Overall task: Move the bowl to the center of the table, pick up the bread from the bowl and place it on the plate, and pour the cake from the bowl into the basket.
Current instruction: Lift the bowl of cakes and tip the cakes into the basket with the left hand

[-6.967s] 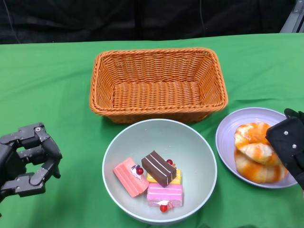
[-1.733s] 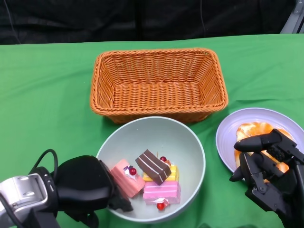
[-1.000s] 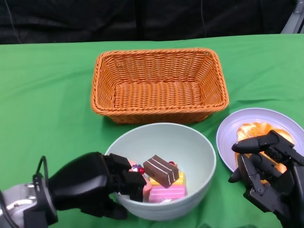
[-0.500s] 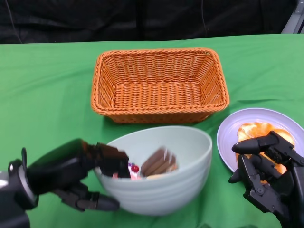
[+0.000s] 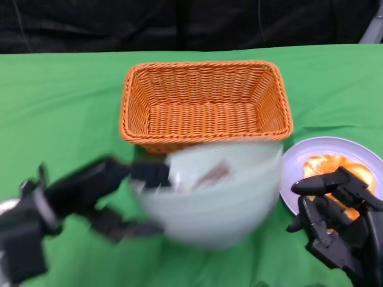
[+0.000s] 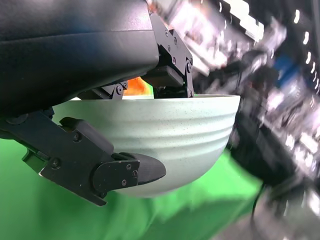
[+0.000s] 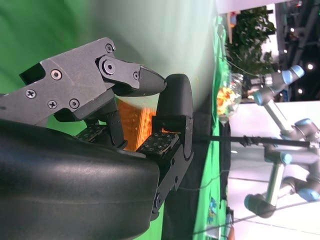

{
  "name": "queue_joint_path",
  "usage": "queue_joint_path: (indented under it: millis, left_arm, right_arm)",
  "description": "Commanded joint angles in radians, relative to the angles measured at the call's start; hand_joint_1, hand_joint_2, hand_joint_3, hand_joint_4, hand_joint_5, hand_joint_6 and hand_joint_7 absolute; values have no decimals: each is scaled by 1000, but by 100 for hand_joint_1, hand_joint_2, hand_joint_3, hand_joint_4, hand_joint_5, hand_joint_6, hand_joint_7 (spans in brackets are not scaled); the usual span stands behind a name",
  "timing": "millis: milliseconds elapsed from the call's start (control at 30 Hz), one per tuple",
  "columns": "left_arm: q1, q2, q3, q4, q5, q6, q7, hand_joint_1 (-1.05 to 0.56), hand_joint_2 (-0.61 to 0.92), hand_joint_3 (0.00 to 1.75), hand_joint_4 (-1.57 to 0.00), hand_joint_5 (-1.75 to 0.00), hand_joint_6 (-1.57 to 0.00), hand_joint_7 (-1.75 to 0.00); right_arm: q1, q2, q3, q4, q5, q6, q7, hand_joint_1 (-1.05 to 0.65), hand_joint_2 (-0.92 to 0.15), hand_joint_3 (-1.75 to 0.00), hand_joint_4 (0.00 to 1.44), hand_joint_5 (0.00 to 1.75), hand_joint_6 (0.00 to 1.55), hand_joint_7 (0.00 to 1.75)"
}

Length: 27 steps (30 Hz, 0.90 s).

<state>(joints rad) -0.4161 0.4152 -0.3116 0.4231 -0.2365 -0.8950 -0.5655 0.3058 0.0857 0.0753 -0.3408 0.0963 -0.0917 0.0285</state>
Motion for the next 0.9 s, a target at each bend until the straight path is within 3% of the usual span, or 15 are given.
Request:
queue_joint_path:
  millis: [33,467,900]
  left_arm:
    - [-52,-38,58,-17,5,34,2,-12,53,116,-75,-173,-77,-133]
    - [-107,-135,143,38,34,69,-41,-16,53,115,-78,-174,-76,-140]
    - [-117,-164,180,67,48,57,-71,-16,51,116,-79,-175,-77,-141]
  right_arm:
    - [5,1,-7,1,-3,-9,-10,-14,-71,-76,72,153,72,120]
    - [-5,-3,-9,20,-7,-17,-9,-14,-71,-77,73,154,71,122]
    - [-6,1,-6,19,-16,-2,-17,-15,-70,-77,71,155,70,124]
